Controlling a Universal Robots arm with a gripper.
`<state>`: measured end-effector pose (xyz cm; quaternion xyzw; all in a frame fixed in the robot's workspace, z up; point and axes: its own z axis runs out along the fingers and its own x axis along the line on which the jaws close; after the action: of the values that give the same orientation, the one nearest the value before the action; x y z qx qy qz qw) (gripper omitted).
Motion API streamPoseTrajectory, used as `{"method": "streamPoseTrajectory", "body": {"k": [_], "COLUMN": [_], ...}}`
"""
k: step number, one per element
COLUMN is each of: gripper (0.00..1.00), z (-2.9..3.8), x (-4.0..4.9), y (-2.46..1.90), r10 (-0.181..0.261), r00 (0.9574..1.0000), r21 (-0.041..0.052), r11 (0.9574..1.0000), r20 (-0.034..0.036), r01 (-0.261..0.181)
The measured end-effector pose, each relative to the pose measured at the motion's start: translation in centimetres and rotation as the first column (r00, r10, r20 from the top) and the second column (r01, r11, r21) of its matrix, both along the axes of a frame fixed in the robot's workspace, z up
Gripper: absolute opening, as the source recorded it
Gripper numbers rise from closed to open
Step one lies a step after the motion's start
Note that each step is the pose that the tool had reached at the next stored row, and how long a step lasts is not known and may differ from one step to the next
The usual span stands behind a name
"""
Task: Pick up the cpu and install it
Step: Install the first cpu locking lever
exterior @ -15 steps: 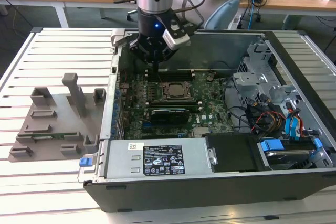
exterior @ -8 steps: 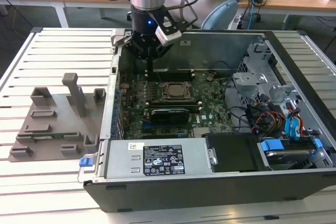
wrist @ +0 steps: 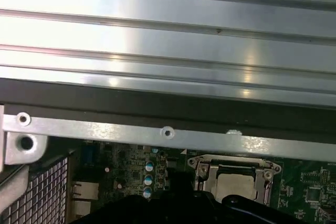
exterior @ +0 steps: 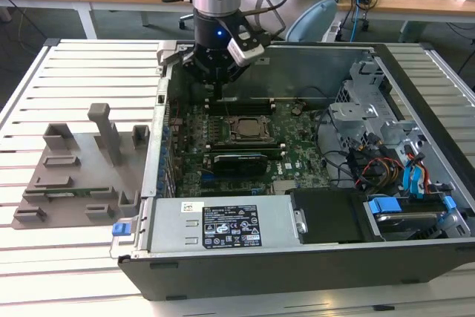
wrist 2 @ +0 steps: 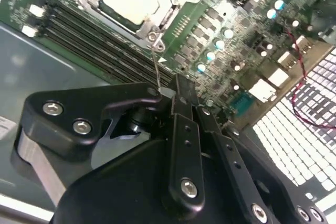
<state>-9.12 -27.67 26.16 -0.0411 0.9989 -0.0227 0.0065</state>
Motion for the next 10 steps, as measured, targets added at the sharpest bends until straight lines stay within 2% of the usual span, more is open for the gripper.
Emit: {"method": "streamPoseTrajectory", "body": {"k": [1,4,6,10], "gripper": [0.11,0.11,0.11,0.11], "z": [0.00,-0.02,-0.03,-0.03], "x": [0.16,2.13,2.80,2.87], "y": [0.00,0.00,0.00,0.00], "r10": [0.000,0.000,0.000,0.000], "r00": [1.0000,1.0000,1.0000,1.0000], "r21": [0.0005,0.0028,0.0028,0.0029], "r11": [1.0000,1.0000,1.0000,1.0000], "r20": [-0.0002,-0.0025,-0.0034,-0.0034], "r01": [0.000,0.000,0.000,0.000]}}
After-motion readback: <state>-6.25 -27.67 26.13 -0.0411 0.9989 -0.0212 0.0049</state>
